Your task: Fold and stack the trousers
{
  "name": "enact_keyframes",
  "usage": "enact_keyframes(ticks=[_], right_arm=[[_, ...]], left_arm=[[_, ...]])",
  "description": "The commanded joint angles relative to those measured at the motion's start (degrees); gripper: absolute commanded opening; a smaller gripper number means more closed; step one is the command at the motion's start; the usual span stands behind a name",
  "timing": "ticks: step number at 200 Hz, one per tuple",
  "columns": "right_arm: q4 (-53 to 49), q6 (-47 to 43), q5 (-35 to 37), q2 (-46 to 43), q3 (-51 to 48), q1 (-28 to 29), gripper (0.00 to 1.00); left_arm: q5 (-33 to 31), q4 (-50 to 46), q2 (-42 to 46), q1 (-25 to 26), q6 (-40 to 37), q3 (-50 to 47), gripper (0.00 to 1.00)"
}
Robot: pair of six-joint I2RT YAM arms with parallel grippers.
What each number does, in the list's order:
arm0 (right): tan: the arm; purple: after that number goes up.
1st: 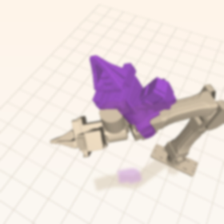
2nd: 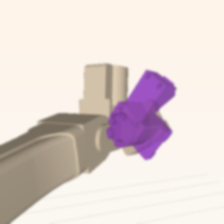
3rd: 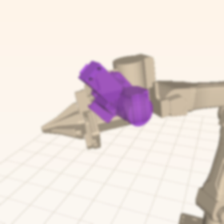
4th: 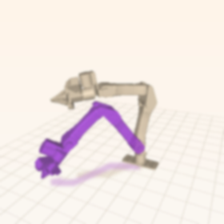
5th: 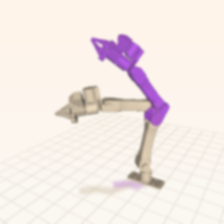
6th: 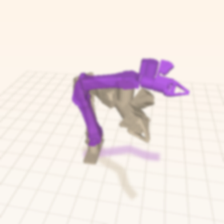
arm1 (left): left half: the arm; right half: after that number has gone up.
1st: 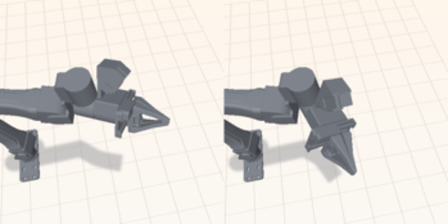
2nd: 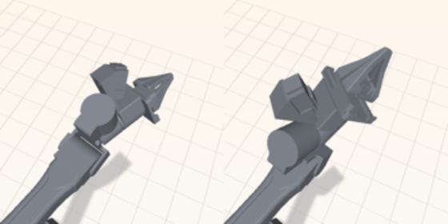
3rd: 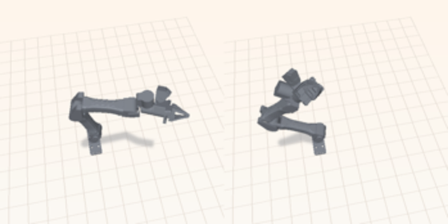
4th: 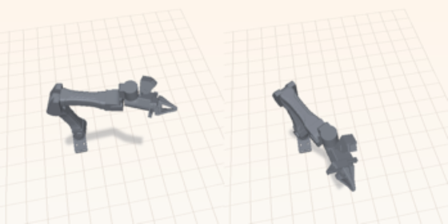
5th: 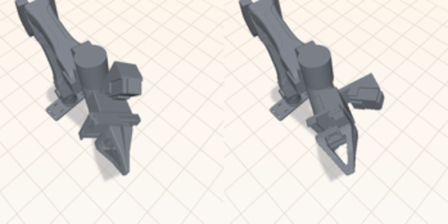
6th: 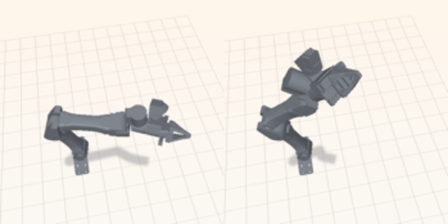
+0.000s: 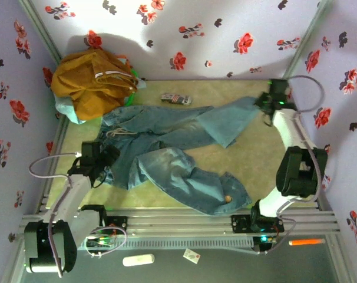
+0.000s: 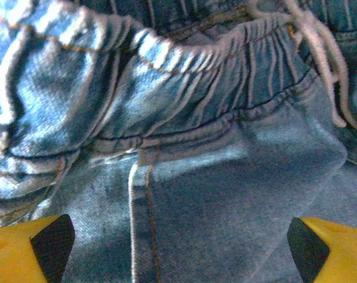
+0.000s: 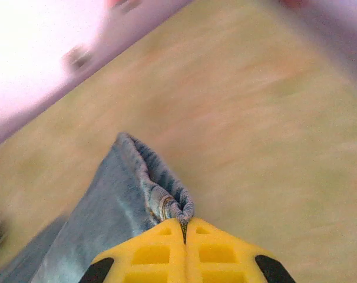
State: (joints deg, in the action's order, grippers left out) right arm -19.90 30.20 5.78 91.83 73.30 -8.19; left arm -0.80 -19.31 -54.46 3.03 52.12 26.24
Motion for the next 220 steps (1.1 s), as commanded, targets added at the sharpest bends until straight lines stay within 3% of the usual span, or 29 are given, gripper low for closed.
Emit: enact_keyframes(ticks=[1, 12, 25, 46, 69, 117, 159, 197, 220], right_arm=[[-0.4, 8.2, 5.9, -2.5, -5.5, -5.1, 0.41], [-1.0, 7.9, 6.1, -2.3, -6.0, -6.8, 0.65], [-2.7, 6.7, 3.2, -1.4, -5.2, -6.9, 0.7], [-2.9, 5.5, 1.6, -2.9, -7.5, -2.6, 0.71], [1.4, 4.7, -0.3, -6.3, -13.5, 6.9, 0.71], [5.1, 6.8, -8.3, -4.7, -20.0, 22.5, 0.66], [-2.5, 7.3, -7.5, -14.4, -26.6, 24.1, 0.68], [-13.2, 9.6, -4.7, -23.3, -32.6, 24.2, 0.68], [-14.9, 10.9, -7.3, -25.3, -36.3, 24.5, 0.67]], left_arm=[[0.9, -0.5, -1.5, -0.5, -1.3, 2.1, 0.97], [1.5, -0.4, -2.2, -0.5, -1.4, 2.6, 0.97], [2.7, -0.1, -2.9, -0.6, -1.8, 3.0, 0.98], [3.4, 0.0, -4.0, -0.5, -1.8, 3.5, 0.99], [3.6, 1.8, -6.7, -0.4, -0.9, 4.9, 1.0], [3.5, 9.6, -20.1, 0.7, 1.5, 11.3, 0.93], [-1.8, 12.5, -26.2, 0.2, 6.7, 8.1, 0.86], [-7.8, 11.2, -19.5, -3.0, 12.4, 0.0, 0.87], [-8.0, 8.1, -15.2, -6.4, 12.0, -1.4, 0.87]])
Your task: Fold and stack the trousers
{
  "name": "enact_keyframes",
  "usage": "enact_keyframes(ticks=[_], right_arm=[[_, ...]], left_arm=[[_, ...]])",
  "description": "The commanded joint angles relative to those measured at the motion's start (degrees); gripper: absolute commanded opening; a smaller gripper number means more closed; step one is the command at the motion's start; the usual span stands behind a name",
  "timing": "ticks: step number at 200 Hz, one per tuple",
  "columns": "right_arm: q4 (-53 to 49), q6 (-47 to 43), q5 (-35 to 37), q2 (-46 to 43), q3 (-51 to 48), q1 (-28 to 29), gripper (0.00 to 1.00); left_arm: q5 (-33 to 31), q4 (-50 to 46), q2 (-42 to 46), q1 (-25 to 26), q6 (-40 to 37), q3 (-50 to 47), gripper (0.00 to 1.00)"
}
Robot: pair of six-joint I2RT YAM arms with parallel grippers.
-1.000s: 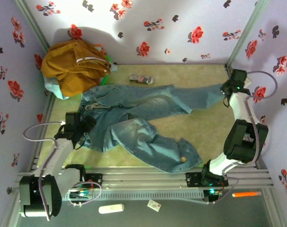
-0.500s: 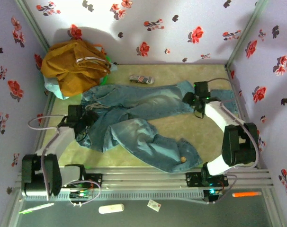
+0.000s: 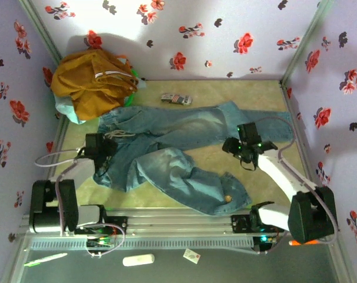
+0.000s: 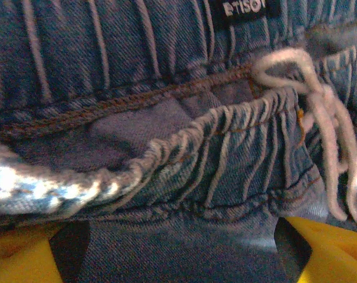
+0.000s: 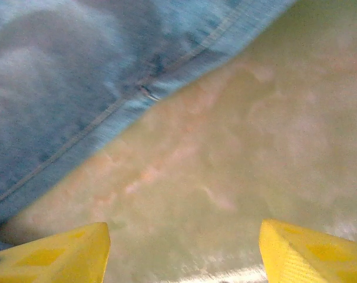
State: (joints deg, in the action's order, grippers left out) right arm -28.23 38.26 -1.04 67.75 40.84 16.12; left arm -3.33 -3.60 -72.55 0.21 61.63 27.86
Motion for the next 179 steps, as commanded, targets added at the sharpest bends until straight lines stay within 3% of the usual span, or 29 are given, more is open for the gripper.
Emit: enact_keyframes(ticks=[1, 45, 63, 79, 97, 116, 128, 159, 179], right_arm=[[-6.5, 2.9, -0.5, -1.2, -4.0, 0.3, 0.67], [-4.6, 4.4, -3.6, 3.3, -6.6, 6.1, 0.61], [-5.3, 4.3, -1.5, 5.2, -6.1, 9.4, 0.6], [-5.8, 4.9, 3.0, 6.1, -6.2, 11.5, 0.54], [-5.7, 4.9, 6.2, 8.0, -6.2, 11.6, 0.44], [-6.2, 4.2, 7.7, 10.6, -4.9, 11.7, 0.14], [-6.1, 3.8, 8.4, 10.4, -4.6, 11.7, 0.0], [-11.1, 3.3, 16.7, 3.3, -2.1, 9.8, 0.0], [-13.5, 1.2, 19.5, -2.3, 0.9, 1.6, 0.0]], left_arm=[[-5.5, -7.7, 3.0, -3.6, 2.3, -3.1, 0.87], [-4.1, -12.3, 9.5, -6.6, 0.3, -2.7, 0.88], [-3.4, -13.3, 11.2, -7.1, -0.3, -2.8, 0.89], [-2.7, -13.5, 12.5, -7.3, -0.7, -3.1, 0.89], [-2.2, -14.2, 13.9, -7.6, -1.0, -3.6, 0.9], [-2.2, -15.0, 15.9, -7.7, -1.7, -3.7, 0.9], [-2.3, -15.5, 17.2, -7.8, -2.1, -3.6, 0.9], [-2.2, -17.9, 19.8, -8.1, -3.3, -2.8, 0.9], [-1.9, -18.4, 21.5, -8.3, -3.1, -2.4, 0.9]])
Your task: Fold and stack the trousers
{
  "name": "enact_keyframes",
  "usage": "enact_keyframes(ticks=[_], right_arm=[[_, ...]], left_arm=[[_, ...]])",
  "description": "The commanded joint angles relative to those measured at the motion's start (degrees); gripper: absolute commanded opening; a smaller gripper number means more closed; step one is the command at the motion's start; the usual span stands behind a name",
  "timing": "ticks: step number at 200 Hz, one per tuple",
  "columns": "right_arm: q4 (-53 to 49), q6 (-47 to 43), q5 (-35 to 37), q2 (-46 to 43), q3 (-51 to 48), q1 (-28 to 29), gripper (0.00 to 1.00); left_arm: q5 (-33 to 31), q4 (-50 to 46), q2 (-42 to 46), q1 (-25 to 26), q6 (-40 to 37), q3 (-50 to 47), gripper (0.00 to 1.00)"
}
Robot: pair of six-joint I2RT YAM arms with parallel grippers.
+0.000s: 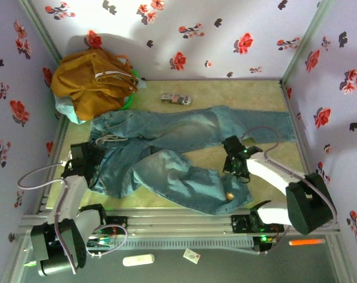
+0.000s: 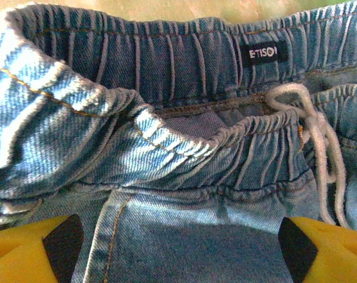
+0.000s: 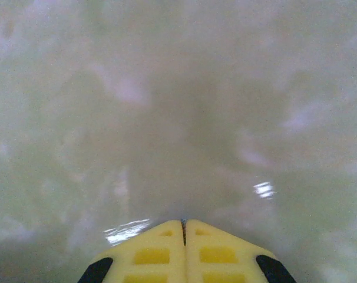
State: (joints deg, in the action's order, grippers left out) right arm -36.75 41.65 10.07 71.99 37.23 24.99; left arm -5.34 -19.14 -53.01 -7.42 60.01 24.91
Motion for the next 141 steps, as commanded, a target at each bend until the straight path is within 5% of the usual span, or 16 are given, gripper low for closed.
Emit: enact_keyframes(ticks=[1, 47, 77, 88, 97, 102, 126, 141], right_arm=[[-5.1, -2.3, 8.5, -6.8, 4.7, -7.9, 0.0], [-5.2, -6.9, 9.4, -14.4, 10.2, -33.9, 0.0], [-0.1, -4.2, 10.0, -16.6, 9.7, -43.2, 0.0], [-1.3, -3.9, 10.2, -13.1, 12.2, -45.6, 0.12], [-2.5, -3.2, 11.9, -10.7, 13.8, -46.7, 0.55], [-3.2, -2.7, 12.8, -9.6, 14.6, -47.3, 0.67], [-2.2, -3.6, 4.7, -9.5, 16.8, -48.2, 0.7], [-0.6, -4.0, -1.7, -10.9, 16.7, -43.2, 0.7]], left_arm=[[0.1, -2.8, 1.9, -0.7, -1.5, 0.6, 0.9], [1.0, -4.5, 3.1, -0.7, -2.7, 3.1, 0.9], [1.6, -4.2, 4.3, -0.7, -1.5, 1.8, 0.9], [1.7, -4.9, 5.0, -0.7, -1.9, 1.6, 0.9], [1.6, -5.5, 5.7, -0.7, -2.4, 1.4, 0.9], [1.6, -5.9, 6.2, -0.8, -2.7, 1.4, 0.9], [1.3, -8.0, 8.6, -0.8, -3.2, 1.2, 0.91], [1.7, -7.6, 9.4, -0.8, -2.9, 1.2, 0.91]])
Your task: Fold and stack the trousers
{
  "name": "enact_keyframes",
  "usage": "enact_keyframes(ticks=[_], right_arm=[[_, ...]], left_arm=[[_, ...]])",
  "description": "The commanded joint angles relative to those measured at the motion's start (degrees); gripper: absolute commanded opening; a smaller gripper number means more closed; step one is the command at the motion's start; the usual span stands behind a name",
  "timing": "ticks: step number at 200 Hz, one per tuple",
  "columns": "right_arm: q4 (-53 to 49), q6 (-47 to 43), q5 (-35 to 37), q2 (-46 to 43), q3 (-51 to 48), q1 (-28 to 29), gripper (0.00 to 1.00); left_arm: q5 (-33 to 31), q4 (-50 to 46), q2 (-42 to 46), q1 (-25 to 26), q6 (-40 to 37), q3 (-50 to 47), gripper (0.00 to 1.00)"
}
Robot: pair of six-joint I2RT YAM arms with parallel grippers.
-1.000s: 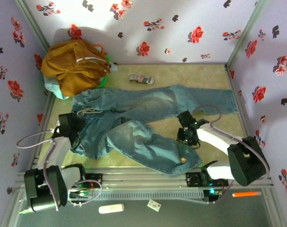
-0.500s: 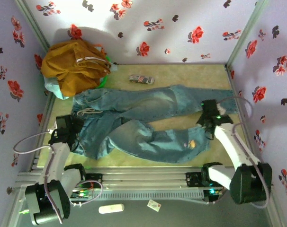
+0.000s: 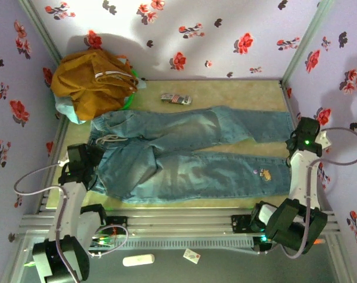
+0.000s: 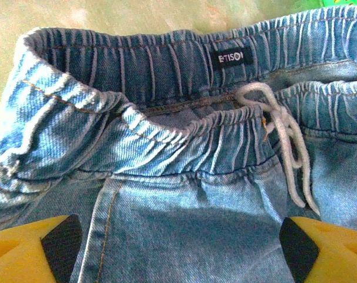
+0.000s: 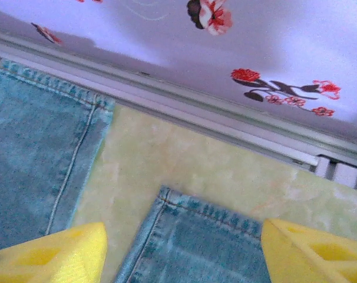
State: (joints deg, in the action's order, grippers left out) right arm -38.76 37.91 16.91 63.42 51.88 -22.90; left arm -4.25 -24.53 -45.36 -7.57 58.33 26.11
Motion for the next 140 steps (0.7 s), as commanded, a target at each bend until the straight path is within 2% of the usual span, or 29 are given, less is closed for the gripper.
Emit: enact_keyframes(ticks=[1, 16, 38, 67, 87, 103, 123, 140], right_arm=[[1.3, -0.2, -8.7, -2.3, 2.1, 5.0, 0.7], [1.8, 0.3, -9.6, -2.2, 1.5, 16.5, 0.69], [9.8, 5.3, -15.1, 1.4, -4.6, 30.7, 0.6], [21.2, 10.5, -17.4, 11.4, -9.8, 43.6, 0.46], [25.3, 11.3, -19.4, 17.7, -9.6, 47.5, 0.43], [26.3, 11.2, -20.4, 20.0, -9.2, 48.1, 0.43], [24.1, 9.0, -18.8, 19.5, -8.3, 47.8, 0.46], [20.6, 7.0, -16.2, 18.0, -7.1, 46.1, 0.52]], left_arm=[[0.8, -2.0, 1.7, -0.6, -1.2, 0.0, 0.91], [2.7, 1.3, 0.4, 0.2, -1.9, 0.4, 0.89], [2.7, 5.0, -5.3, 4.3, -3.7, 3.5, 0.85], [2.6, 11.8, -16.4, 10.7, -6.6, 7.4, 0.82], [2.0, 18.4, -25.1, 12.0, -7.0, 7.2, 0.71], [-0.6, 20.6, -28.9, 11.8, -4.8, 5.7, 0.69], [-4.0, 20.3, -27.5, 11.6, 0.4, 1.4, 0.69], [-8.6, 11.8, -23.0, 11.5, 5.9, -1.5, 0.7]])
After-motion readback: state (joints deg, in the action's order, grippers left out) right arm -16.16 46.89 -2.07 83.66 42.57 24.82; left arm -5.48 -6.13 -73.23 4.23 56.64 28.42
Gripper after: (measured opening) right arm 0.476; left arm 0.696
